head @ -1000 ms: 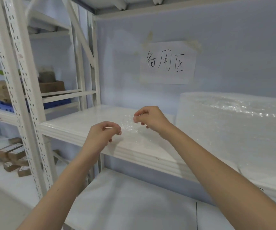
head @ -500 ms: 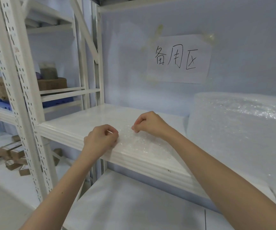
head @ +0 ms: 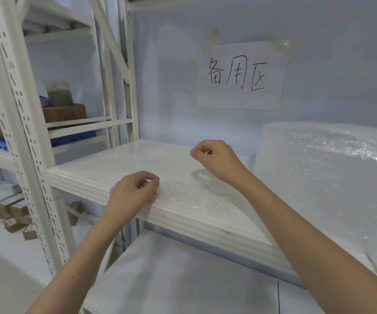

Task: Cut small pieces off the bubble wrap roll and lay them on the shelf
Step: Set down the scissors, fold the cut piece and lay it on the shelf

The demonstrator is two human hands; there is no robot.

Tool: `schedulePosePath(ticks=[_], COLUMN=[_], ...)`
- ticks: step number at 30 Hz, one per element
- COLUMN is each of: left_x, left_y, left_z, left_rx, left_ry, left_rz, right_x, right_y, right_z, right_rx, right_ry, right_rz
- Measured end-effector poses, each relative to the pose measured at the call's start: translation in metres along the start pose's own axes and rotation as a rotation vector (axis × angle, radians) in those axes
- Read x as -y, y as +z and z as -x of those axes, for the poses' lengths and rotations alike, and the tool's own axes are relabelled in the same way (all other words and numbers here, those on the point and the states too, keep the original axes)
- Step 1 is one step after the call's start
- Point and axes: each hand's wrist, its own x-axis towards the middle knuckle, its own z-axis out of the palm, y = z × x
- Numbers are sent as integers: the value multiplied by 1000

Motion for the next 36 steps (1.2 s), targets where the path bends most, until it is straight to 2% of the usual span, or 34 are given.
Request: schedulePosePath(ticks=[2, 8, 13, 17, 25, 36], left_x=[2, 9, 15, 15, 12, 3], left_y=[-2, -13, -12, -12, 4, 17], left_z=[3, 1, 0, 1, 5, 8], left_rx=[-7, -70, 177, 211, 119, 40], left_ry=[25, 110, 157, 189, 204, 226], left_rz=[28, -17, -61, -52, -109, -71], right_x=[3, -11, -20, -25, -22, -22], right_y=[-15, -36, -37, -29, -14, -10], right_z=[21, 92, 117, 119, 109, 107], right_rx=[-32, 45, 191, 193, 158, 143], right_ry=[-15, 12, 65, 57, 62, 68], right_rz=[19, 270, 371, 365, 436, 497])
